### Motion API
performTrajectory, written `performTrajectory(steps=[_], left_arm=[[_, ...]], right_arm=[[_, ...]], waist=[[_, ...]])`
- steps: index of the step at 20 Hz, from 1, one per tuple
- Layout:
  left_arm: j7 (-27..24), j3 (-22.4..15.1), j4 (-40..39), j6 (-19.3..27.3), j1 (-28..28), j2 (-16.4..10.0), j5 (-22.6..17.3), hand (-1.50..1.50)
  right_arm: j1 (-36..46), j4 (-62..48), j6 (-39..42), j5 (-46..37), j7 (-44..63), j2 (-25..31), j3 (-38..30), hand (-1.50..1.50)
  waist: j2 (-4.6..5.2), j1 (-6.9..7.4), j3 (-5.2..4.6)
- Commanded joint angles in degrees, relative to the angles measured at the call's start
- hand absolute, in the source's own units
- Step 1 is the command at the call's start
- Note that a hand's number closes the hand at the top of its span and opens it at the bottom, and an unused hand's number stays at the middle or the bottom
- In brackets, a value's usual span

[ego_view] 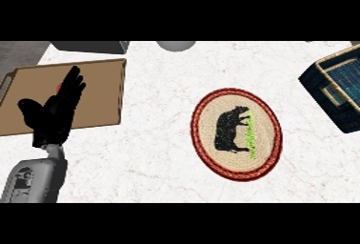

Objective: Pick the croissant from the placemat and place it in the basket

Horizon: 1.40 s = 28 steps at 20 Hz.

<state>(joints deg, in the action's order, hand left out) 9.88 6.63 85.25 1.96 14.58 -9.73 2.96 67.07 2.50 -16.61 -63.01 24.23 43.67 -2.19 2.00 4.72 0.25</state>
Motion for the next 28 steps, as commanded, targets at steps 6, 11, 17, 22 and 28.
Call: performTrajectory(steps=[6, 11, 17, 22, 28], left_arm=[[-0.1, 1.04, -2.13, 0.5, 2.51, 0.3, -0.68, 0.0], [0.18, 0.49, -2.25, 0.29, 1.75, -0.08, 0.15, 0.0], [2.03, -1.43, -0.57, 2.7, 2.63, 1.94, 2.06, 0.0], [0.55, -0.23, -0.43, 0.25, 1.46, 0.22, 0.37, 0.0], [-1.78, 1.05, -1.52, -0.93, -0.04, -0.92, -0.4, 0.0]], right_arm=[[-1.71, 0.11, 1.58, -0.03, -0.89, -0.05, 0.04, 1.5], [-2.31, -0.48, 4.02, 1.08, -0.08, -1.93, -0.96, 1.5], [-0.91, -0.13, 6.8, 1.63, 1.86, -1.88, -1.45, 1.5], [-3.03, -1.58, 8.29, 3.75, 3.77, -0.53, -3.53, 1.5], [-4.7, -0.52, 6.64, 4.63, 6.64, -0.45, -4.25, -1.5]], waist=[[0.26, -0.32, 0.02], [0.06, -0.3, 0.01], [-0.02, -0.04, 0.02], [0.17, 0.4, 0.05], [0.22, 0.21, 0.05]])
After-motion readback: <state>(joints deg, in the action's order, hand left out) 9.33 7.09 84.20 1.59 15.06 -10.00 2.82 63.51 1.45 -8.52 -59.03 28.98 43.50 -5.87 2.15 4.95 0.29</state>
